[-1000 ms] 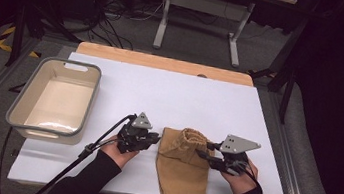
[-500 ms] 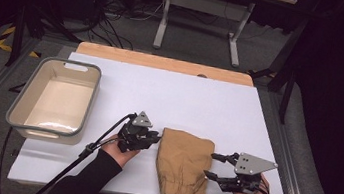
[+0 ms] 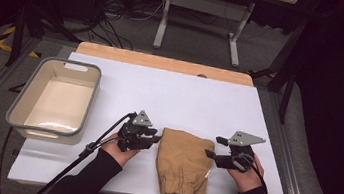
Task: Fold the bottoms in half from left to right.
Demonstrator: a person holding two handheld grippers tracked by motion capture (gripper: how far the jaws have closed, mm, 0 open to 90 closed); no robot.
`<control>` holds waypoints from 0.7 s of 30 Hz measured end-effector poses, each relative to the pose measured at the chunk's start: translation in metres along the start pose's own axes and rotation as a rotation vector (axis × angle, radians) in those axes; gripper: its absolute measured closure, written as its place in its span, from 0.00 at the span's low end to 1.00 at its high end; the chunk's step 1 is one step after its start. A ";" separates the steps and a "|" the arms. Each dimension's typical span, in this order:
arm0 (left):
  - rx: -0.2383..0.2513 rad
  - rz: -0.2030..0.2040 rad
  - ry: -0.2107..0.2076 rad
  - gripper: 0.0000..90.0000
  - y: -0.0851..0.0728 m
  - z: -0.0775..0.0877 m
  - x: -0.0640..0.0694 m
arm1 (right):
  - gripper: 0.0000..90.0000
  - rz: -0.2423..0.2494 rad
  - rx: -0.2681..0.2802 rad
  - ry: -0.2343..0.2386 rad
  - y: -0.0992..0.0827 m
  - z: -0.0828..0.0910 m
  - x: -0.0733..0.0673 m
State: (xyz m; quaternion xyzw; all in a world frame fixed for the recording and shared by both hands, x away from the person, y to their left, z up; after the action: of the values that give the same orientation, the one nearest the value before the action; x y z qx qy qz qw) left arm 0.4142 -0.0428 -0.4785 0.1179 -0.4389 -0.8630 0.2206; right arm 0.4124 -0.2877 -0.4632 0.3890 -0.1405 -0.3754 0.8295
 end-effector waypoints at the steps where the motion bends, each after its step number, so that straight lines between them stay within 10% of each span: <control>1: -0.001 -0.001 0.004 0.74 0.000 0.000 0.000 | 0.37 -0.008 -0.009 0.004 0.000 -0.003 0.002; 21: -0.005 -0.007 0.012 0.71 -0.001 -0.001 -0.001 | 0.42 -0.096 -0.147 0.022 -0.006 -0.057 0.020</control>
State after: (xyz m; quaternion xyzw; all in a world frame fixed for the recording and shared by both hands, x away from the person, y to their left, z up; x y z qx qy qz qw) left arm 0.4151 -0.0428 -0.4798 0.1241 -0.4349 -0.8642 0.2205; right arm 0.4522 -0.2739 -0.5063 0.3375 -0.0847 -0.4198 0.8383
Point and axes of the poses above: each handheld gripper's, and its own axes: z roughly backward along the jaws, y roughly out of its top, x roughly to its right, the point moved 8 cm from there along -z, roughly forward along the jaws, and after that the axes turned 11 degrees about -z, right-handed, at the moved point
